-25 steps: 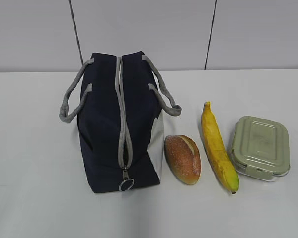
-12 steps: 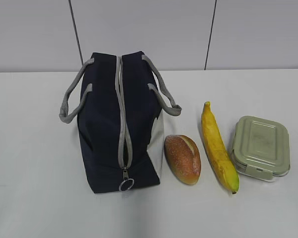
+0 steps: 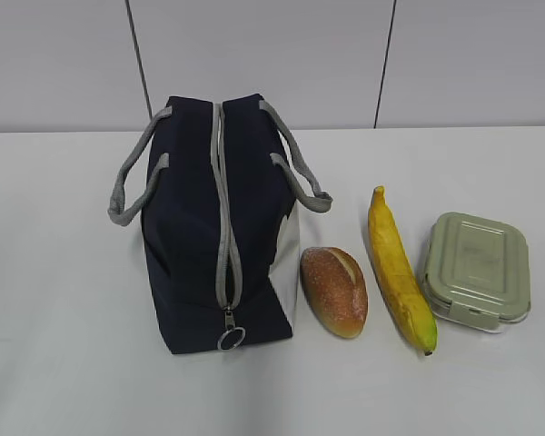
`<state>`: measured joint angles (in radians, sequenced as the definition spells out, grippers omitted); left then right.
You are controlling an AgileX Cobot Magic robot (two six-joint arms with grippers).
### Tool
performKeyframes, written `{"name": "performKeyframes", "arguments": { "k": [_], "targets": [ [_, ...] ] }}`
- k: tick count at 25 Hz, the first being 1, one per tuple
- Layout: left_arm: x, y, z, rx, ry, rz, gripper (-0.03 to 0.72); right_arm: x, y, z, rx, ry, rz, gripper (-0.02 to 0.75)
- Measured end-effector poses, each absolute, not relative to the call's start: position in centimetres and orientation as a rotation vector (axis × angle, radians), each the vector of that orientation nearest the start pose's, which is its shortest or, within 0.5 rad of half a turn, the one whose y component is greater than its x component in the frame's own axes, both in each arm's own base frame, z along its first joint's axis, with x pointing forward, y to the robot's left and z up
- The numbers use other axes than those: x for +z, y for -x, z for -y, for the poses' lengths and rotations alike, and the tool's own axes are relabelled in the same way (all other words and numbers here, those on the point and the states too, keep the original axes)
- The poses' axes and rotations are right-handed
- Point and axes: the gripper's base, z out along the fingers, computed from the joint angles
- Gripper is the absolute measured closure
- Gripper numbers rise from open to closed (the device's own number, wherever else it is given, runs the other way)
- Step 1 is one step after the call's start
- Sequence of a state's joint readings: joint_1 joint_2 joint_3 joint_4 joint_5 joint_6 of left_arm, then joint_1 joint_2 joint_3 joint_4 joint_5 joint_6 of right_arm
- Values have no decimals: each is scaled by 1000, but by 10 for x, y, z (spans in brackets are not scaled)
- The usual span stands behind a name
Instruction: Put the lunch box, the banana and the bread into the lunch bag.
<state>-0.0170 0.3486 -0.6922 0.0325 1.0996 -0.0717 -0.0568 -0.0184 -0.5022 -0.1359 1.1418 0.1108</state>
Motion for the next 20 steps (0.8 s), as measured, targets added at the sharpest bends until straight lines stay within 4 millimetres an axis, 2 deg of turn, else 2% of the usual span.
{"name": "performKeyframes", "arguments": {
  "k": [4,8,20],
  "targets": [
    [343,-60,5,-107,64,-2284,447,272,13,11,-131,-190,-2091,262],
    [353,-85,10,-177,72,-2352,447,272,13,11,-131,-190,-2091,262],
    [349,-187,26,-402,142,-2620,447,272,13,11,-131,-190,-2091,262]
  ]
}}
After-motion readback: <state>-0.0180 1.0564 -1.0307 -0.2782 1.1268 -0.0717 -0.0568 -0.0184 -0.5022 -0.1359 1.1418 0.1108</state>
